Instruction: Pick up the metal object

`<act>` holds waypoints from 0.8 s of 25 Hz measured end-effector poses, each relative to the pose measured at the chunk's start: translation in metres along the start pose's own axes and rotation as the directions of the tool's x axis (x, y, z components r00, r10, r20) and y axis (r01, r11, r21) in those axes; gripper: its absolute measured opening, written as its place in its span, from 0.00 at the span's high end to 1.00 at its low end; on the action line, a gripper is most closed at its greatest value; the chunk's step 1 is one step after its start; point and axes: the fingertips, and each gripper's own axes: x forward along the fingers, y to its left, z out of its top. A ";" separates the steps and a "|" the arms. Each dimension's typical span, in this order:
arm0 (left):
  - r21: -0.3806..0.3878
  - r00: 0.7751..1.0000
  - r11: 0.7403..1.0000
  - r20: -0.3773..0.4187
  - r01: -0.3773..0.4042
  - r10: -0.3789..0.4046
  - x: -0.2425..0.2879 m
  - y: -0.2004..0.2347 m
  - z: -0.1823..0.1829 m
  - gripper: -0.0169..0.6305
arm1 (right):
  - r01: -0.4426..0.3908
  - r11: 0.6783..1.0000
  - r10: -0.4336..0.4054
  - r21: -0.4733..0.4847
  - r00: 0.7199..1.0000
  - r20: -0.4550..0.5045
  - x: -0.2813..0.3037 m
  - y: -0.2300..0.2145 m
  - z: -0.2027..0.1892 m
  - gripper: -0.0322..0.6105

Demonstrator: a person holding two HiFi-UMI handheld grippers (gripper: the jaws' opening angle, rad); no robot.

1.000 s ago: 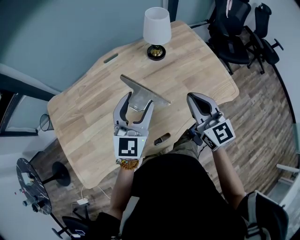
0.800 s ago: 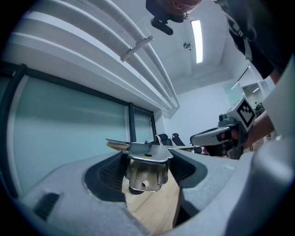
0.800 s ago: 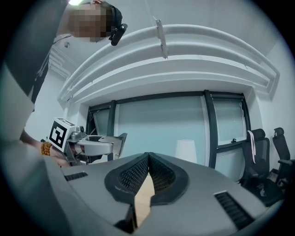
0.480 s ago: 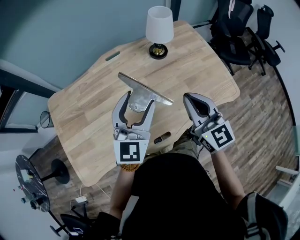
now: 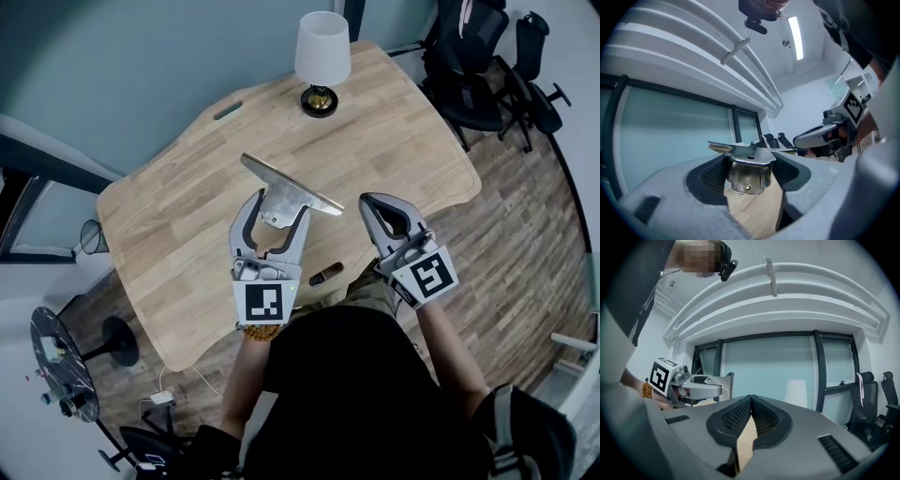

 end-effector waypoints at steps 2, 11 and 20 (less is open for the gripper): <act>-0.018 1.000 1.000 0.003 0.000 0.000 -0.001 -0.002 -0.004 0.51 | -0.008 1.000 0.008 -0.003 1.000 0.002 0.000 0.003 -0.004 0.95; 0.000 1.000 1.000 -0.014 0.006 -0.006 -0.005 -0.001 -0.012 0.51 | -0.008 1.000 0.008 -0.009 1.000 -0.006 0.002 0.005 -0.012 0.95; -0.005 1.000 1.000 -0.010 0.008 -0.008 -0.008 -0.004 -0.019 0.51 | -0.025 1.000 0.025 -0.008 1.000 -0.012 0.002 0.013 -0.014 0.95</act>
